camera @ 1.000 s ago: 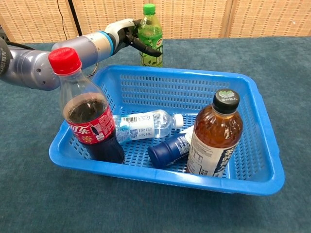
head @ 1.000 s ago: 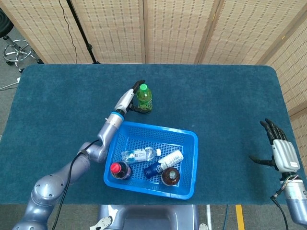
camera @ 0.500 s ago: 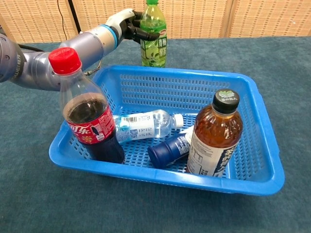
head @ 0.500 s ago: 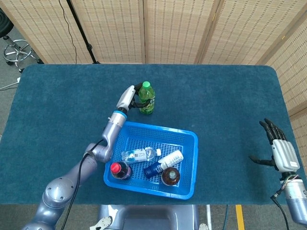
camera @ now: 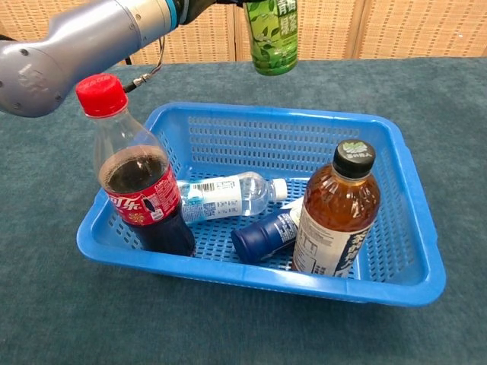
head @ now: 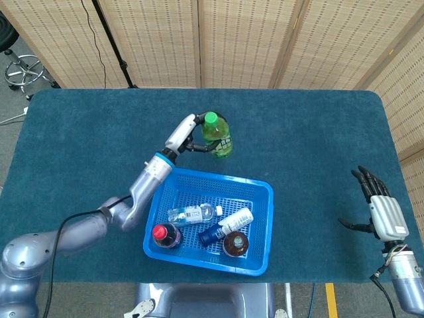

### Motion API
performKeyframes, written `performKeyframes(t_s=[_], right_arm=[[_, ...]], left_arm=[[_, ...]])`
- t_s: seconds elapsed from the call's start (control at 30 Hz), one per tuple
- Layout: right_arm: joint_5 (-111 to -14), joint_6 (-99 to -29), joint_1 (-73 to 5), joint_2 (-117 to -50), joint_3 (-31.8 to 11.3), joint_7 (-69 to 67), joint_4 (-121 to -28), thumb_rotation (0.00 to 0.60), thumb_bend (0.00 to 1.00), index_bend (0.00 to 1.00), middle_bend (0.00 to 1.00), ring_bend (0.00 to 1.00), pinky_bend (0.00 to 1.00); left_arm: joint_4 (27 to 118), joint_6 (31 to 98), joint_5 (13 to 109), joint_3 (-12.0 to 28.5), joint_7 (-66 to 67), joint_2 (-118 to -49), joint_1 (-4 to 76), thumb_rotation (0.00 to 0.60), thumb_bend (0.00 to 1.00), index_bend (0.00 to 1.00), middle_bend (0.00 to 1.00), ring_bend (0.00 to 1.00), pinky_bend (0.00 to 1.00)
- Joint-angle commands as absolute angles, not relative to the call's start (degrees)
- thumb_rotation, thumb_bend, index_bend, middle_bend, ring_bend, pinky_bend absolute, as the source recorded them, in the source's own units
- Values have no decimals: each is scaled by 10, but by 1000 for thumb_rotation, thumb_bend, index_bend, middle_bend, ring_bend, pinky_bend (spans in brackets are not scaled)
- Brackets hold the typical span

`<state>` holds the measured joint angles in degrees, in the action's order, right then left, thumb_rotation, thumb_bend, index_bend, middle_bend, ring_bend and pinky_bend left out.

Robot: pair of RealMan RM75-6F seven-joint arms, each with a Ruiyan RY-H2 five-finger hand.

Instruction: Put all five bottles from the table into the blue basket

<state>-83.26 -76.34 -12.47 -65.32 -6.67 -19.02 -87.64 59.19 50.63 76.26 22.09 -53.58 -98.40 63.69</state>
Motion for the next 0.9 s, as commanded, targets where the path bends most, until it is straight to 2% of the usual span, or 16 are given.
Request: performKeyframes(t_s=[0.03,0.27,0.37,0.5,0.6,0.63,0.67,0.7,0.73,0.8,0.9], right_arm=[[-835,-764,-124,-653,-65,-189,-878,600,0,0,0,0,64],[-836,-770,-123,-653,-65,-183,-881,600,0,0,0,0,64],[-834,-769,-123,-653,-65,-181,-881,600,0,0,0,0,64],[-833,-766,-124,-654,-65,-179,-881,600,0,0,0,0,64],[-834,-767,-124,-654,-64,-178,-882,600,0,0,0,0,64],[-834,-767,-124,-654,-64,-178,-882,600,0,0,0,0,64],[-835,-768,-124,-654,-64,-178,-882,600,0,0,0,0,61],[-835,-768,-123,-654,-64,-178,-882,600,0,0,0,0,57],[-835,-768,-124,-654,-64,-179,-882,600,0,0,0,0,55],[-835,-768,-124,-653,-64,-180,-882,600,0,0,0,0,53],[-836,-768,-123,-653,-64,-181,-882,600,0,0,0,0,53]], left_arm=[[791,539,820,188,-518,-842,585,600,672,870,585,506,533],[894,499,878,144,-546,-758,583,600,671,870,585,506,533],[904,472,906,124,-564,-729,594,600,667,870,585,506,533],[898,431,917,97,-545,-719,610,600,661,870,585,503,533],[890,441,910,89,-529,-741,604,600,620,843,562,451,509],[888,446,911,85,-526,-746,601,600,567,759,483,369,431],[885,451,915,78,-525,-752,599,600,493,598,337,237,306],[883,453,920,72,-527,-753,598,600,436,444,225,149,205],[882,455,925,68,-531,-753,598,600,355,223,86,46,85],[878,466,933,64,-546,-751,596,600,244,14,0,0,2],[877,488,938,62,-546,-743,590,600,130,0,0,0,0]])
